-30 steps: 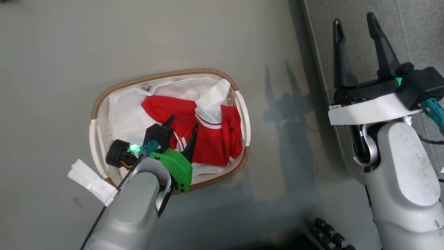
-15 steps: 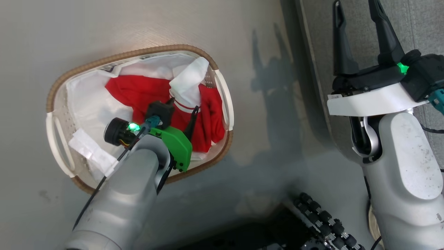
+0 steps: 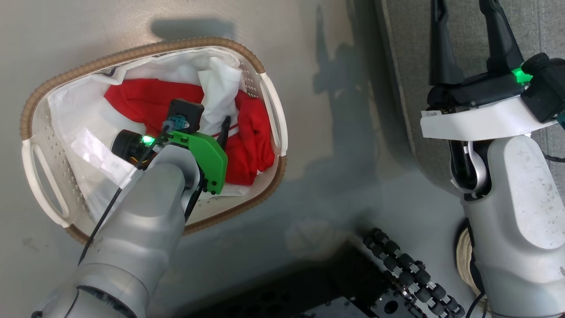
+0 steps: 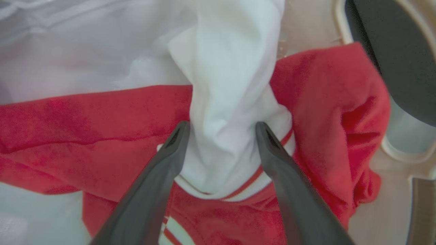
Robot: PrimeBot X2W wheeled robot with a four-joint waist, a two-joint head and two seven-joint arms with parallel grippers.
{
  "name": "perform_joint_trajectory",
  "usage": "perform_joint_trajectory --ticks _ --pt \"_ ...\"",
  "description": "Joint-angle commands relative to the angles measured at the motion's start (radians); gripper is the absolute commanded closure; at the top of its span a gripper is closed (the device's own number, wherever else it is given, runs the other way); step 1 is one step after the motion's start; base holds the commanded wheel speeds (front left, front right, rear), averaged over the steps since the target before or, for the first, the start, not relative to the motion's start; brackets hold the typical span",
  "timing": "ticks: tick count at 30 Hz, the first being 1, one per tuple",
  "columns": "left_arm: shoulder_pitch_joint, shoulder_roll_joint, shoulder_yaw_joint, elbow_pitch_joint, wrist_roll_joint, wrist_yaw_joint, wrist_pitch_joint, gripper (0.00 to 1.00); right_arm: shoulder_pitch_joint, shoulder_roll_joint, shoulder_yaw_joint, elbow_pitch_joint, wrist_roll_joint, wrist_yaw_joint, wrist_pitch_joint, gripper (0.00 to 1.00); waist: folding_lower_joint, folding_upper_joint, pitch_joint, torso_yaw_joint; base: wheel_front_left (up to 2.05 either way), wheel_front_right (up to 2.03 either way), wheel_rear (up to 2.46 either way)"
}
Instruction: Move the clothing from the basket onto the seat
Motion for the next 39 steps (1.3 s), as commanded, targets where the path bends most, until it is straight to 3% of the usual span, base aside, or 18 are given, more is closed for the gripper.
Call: perform_joint_trajectory --ticks 1,12,13,14,15,19,26,35,39 --pt "-0.016 0.007 -0.011 0.013 0.009 0.003 0.018 0.0 -0.006 -0.003 -0.001 -0.004 0.009 -0.001 -0.005 0.0 -0.0001 -0.0001 0.003 0.0 0.0 0.0 0.0" --pt "-0.013 0.007 -0.058 0.041 -0.024 -0.001 0.129 0.0 -0.009 -0.003 -0.006 -0.001 0.011 -0.001 -0.005 0.0 -0.0001 -0.0001 0.015 0.01 0.0 0.0 0.0" --pt "-0.014 0.007 -0.062 0.041 -0.028 -0.002 0.131 0.24 -0.01 -0.003 -0.006 0.0 0.012 -0.001 -0.005 0.0 -0.0001 -0.0001 0.016 0.011 0.0 0.0 0.0" --pt "-0.014 0.007 -0.07 0.041 -0.03 -0.004 0.137 0.67 -0.011 -0.003 -0.005 0.001 0.013 -0.001 -0.005 0.0 -0.0001 -0.0001 0.016 0.012 0.0 0.0 0.0" --pt "-0.012 0.007 -0.073 0.041 -0.034 -0.003 0.142 1.0 -0.011 -0.003 -0.005 0.002 0.013 -0.001 -0.005 0.0 -0.0001 -0.0001 0.015 0.012 0.0 0.0 0.0" --pt "-0.005 0.007 -0.086 0.038 -0.049 -0.005 0.15 1.0 -0.012 -0.003 0.001 0.01 0.019 -0.001 -0.005 0.0 -0.0001 -0.0001 0.008 0.009 0.0 0.0 0.0" --pt "0.019 0.019 -0.114 0.006 -0.064 -0.005 0.037 1.0 0.007 -0.003 -0.007 0.028 0.013 -0.001 -0.005 0.0 -0.0001 -0.0001 -0.059 0.017 0.0 0.0 0.0" --pt "0.084 0.031 -0.138 -0.024 -0.078 -0.005 -0.059 1.0 0.06 -0.003 -0.001 0.065 0.009 -0.001 -0.005 0.0 -0.0001 -0.0001 -0.201 0.063 0.0 0.0 0.0" --pt "0.122 0.058 -0.099 -0.089 -0.084 -0.005 -0.065 1.0 0.098 -0.004 0.014 0.083 -0.004 -0.001 -0.005 0.0 -0.0001 -0.0001 -0.28 0.087 0.0 0.0 0.0"
